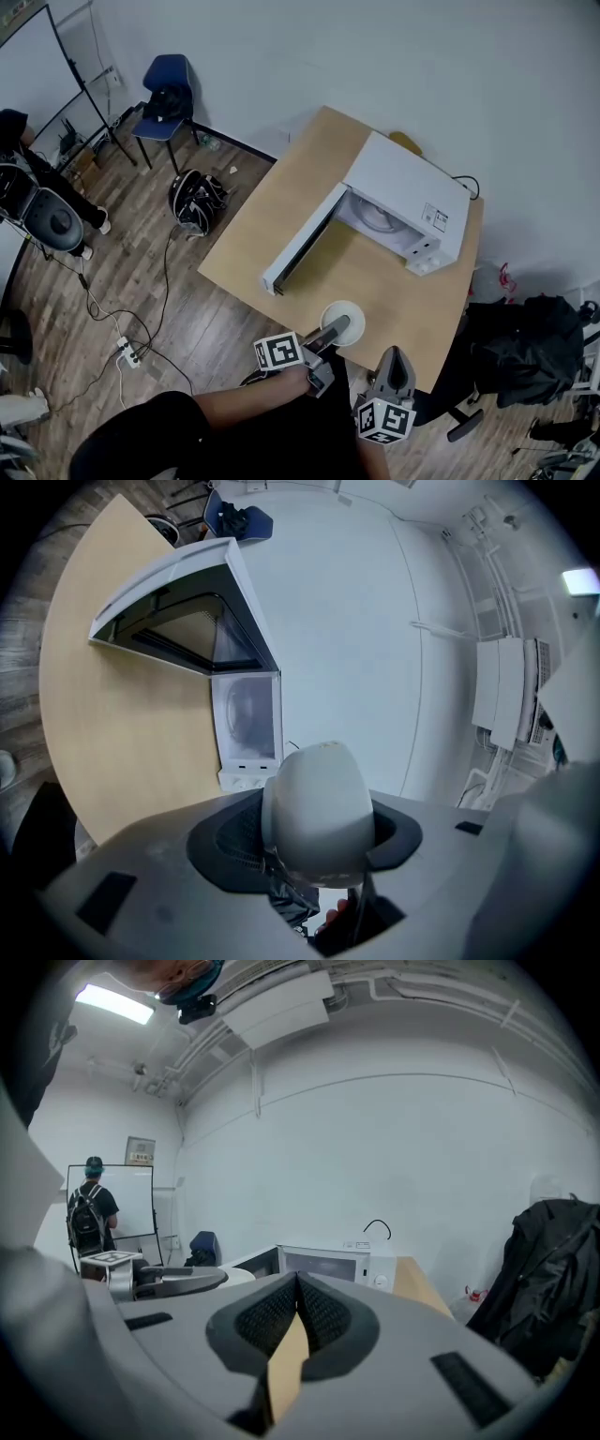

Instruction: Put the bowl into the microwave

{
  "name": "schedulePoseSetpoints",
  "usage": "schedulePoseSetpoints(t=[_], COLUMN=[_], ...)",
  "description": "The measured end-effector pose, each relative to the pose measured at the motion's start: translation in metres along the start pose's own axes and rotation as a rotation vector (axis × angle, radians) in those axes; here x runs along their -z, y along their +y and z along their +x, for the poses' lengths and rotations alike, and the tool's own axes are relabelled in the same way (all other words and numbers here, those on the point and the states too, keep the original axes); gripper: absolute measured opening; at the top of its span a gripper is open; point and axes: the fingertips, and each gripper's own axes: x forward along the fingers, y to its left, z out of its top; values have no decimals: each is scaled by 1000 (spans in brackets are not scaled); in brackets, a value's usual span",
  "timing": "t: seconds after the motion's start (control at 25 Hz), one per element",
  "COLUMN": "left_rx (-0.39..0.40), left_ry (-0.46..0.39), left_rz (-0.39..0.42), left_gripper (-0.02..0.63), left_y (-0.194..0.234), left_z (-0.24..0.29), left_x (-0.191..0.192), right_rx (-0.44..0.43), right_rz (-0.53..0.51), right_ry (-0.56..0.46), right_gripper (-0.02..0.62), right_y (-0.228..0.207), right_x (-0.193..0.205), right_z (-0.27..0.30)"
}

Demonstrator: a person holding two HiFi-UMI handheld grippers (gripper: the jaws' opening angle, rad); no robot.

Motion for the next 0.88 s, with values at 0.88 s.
schedulePoseSetpoints(t=[0.88], left_rx=[-65], left_ry=[-145], left_rz=[77], left_gripper=[230], left_y=[71], left_z=[189], left_x=[-89], right_rx=[-179], right_rz=[19], right_ry=[-15], right_gripper=[60], right_y=[-82], right_x=[-32], right_z=[192])
